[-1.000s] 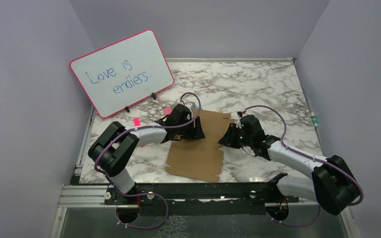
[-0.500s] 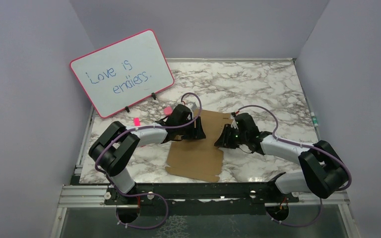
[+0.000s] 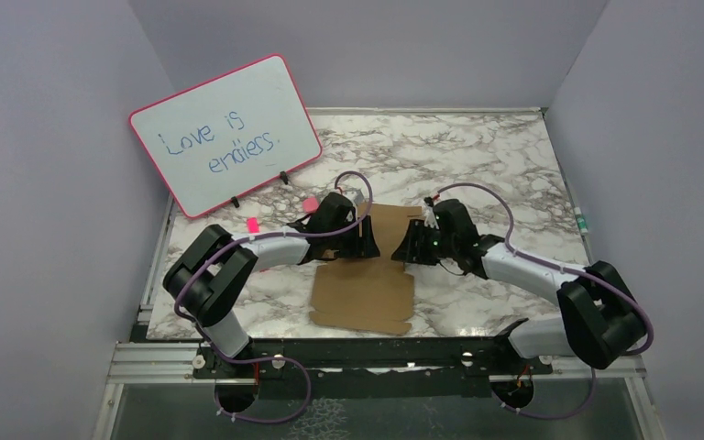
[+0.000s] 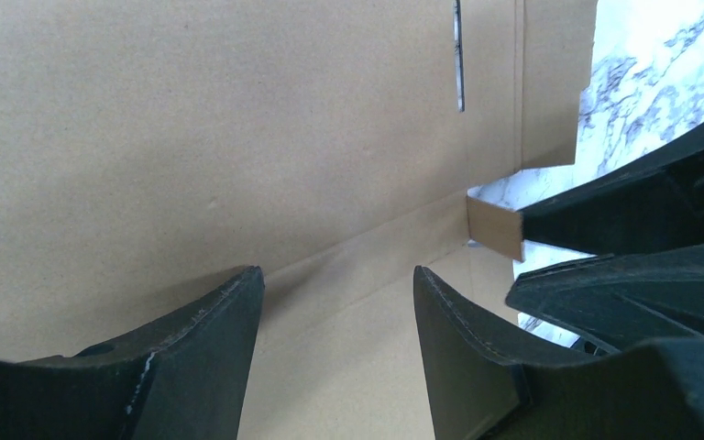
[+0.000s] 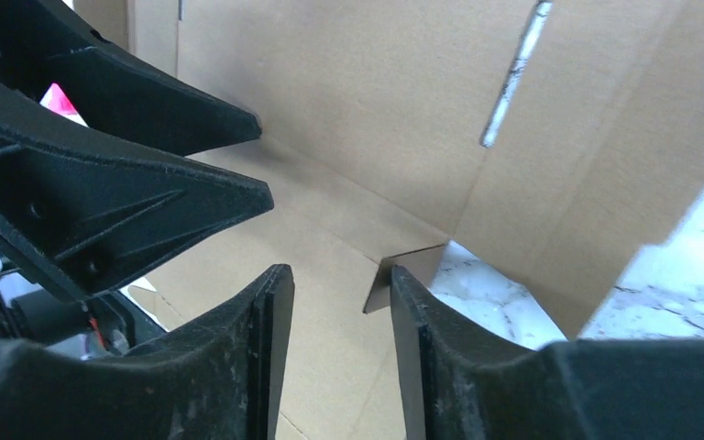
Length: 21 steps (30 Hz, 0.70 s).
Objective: Fold the paper box
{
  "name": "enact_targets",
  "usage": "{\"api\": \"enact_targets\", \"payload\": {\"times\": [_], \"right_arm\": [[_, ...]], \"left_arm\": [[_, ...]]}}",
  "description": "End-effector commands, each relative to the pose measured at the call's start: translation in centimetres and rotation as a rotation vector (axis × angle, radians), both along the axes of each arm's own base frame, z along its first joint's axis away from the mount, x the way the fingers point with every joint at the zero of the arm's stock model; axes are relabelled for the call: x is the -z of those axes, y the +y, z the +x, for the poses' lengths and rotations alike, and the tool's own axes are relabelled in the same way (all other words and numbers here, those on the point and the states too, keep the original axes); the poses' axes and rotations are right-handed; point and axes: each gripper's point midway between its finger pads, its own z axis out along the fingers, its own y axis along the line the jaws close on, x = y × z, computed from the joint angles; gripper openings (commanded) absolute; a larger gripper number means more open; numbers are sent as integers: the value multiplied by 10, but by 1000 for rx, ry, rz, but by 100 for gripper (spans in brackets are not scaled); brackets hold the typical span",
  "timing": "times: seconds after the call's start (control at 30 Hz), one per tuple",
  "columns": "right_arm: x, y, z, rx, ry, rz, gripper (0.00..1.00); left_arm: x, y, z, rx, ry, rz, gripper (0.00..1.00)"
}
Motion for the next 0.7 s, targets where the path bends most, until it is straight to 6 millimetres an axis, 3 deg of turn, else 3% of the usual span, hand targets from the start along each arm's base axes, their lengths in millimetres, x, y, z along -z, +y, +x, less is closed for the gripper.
{"api": "enact_targets", "payload": {"times": [0.0,0.2,0.4,0.5,0.67], "right_arm": [[-27,-4,12,-16,-113,-40,54],[-50,-9,25,-44,-218,-90,66],[-62,-1,37,-93,-274,-97,79],[-69,5,43,-125,-299,-95,84],[-78,16,49,-196,-343,-89,89]], "left_arm": [[-18,8,-1,12,-34,62,64],[-56,35,24,-42,-145,132,67],[-77,86,50,-126,-173,182,68],[-82,106,59,-148,-161,205,69],[-72,130,71,-144,-122,267,69]]}}
